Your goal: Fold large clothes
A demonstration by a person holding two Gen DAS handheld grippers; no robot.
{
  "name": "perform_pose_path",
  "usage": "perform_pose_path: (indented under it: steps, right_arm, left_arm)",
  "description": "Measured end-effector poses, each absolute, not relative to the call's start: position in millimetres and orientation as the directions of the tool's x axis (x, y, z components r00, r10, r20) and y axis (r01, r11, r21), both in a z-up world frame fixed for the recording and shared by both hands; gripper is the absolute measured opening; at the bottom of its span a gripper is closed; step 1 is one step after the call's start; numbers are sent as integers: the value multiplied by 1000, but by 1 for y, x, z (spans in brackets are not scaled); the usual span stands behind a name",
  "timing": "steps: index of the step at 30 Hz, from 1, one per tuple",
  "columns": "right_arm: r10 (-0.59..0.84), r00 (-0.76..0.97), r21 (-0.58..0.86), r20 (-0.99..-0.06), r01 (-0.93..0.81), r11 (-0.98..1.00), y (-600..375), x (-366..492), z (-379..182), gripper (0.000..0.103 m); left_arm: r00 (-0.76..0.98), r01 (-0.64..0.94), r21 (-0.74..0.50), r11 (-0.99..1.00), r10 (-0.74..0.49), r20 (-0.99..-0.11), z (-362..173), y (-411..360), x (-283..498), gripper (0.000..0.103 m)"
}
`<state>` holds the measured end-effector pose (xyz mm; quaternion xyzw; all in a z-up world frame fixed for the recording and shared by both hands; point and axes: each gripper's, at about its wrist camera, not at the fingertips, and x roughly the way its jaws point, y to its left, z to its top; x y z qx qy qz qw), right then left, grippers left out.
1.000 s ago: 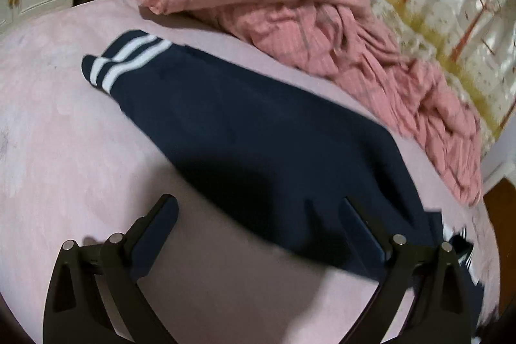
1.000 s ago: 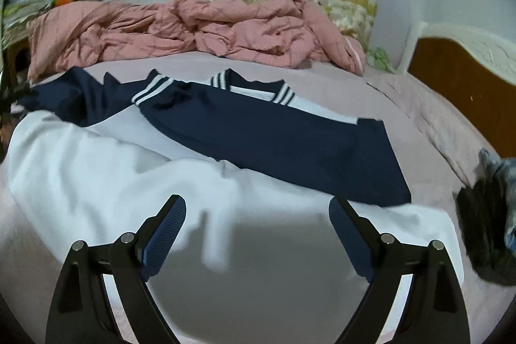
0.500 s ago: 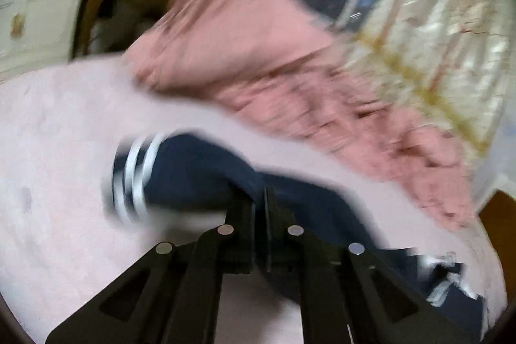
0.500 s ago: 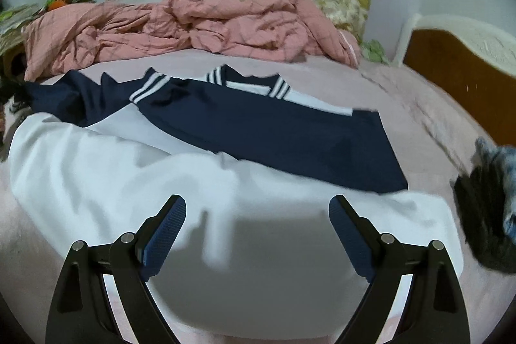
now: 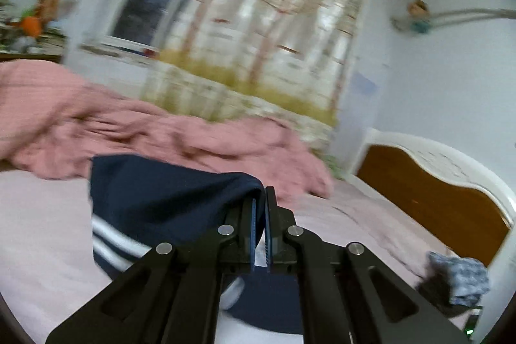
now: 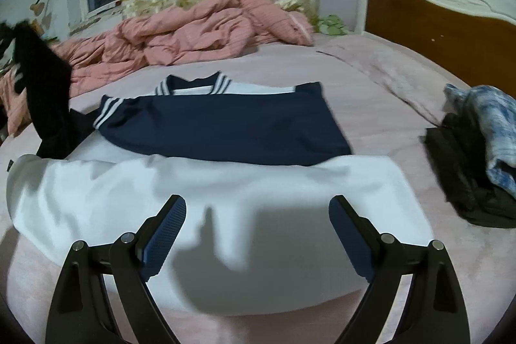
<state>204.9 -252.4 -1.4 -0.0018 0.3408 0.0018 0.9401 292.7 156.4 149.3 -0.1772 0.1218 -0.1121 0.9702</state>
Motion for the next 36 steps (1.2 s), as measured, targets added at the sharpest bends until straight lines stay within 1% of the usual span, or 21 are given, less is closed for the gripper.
perform_pose_path:
  steps: [4,6,9,12,15,17,18,20,22,24,27,28,29,31,34,36]
  right_arm:
    - [-32,765,25,-644,63,998,-276,201,-2,92]
    - [-25,772,48,-635,72,996,-285,198,2,92]
    - [-40,781,32,-623,76,997,-293,196,7,92]
    - [-66,787,19,-614,98,995,-304,194,11,92]
    - [-65,783,37,-619,111,993,-313,194,11,92]
    - [-67,775,41,-628,120,992,-316,195,10,92]
    - [-68,773,40,-631,120,992,-317,196,9,92]
    - [-72,771,28,-633,116,993,-315,197,7,92]
    - [-83,770,9,-633,114,993,-310,198,5,92]
    - [-80,767,0,-636,104,995,-305,199,4,92]
    - [-53,764,-7,-643,63,998,-289,203,3,92]
    - [-46,762,-11,-646,52,999,-284,204,3,92]
    - [-35,758,-18,-651,30,999,-274,207,4,92]
    - [-15,760,-35,-650,-10,999,-256,210,8,92]
    - [32,767,-88,-641,-115,989,-215,223,20,92]
    - [105,750,-85,-653,-210,974,-183,241,27,92]
  left_arm:
    - [901,266,-349,899,-360,-240,139,73,314,3]
    - [879,296,-337,894,-393,-270,122,39,323,3]
    - [846,301,-331,894,-410,-340,88,-2,334,3]
    - [815,275,-314,909,-394,-425,51,-26,341,3]
    - [778,285,-303,909,-404,-480,23,-38,335,4]
    - [748,303,-280,911,-409,-522,14,-44,331,6]
    - [742,310,-265,913,-406,-533,13,-44,326,12]
    - [748,323,-218,921,-389,-538,16,-36,309,38]
    - [789,306,-154,939,-341,-511,22,-21,286,47]
    - [818,274,-136,952,-306,-486,27,5,272,49]
    - [857,195,-186,963,-259,-445,30,66,254,52]
    - [872,143,-195,970,-217,-439,27,90,249,53]
    - [876,85,-191,978,-165,-454,23,111,248,53]
    - [865,13,-178,984,-100,-491,12,144,245,52]
    - [861,-45,-181,983,-54,-506,-4,175,236,52]
    - [855,-64,-148,987,-22,-517,-15,179,238,52]
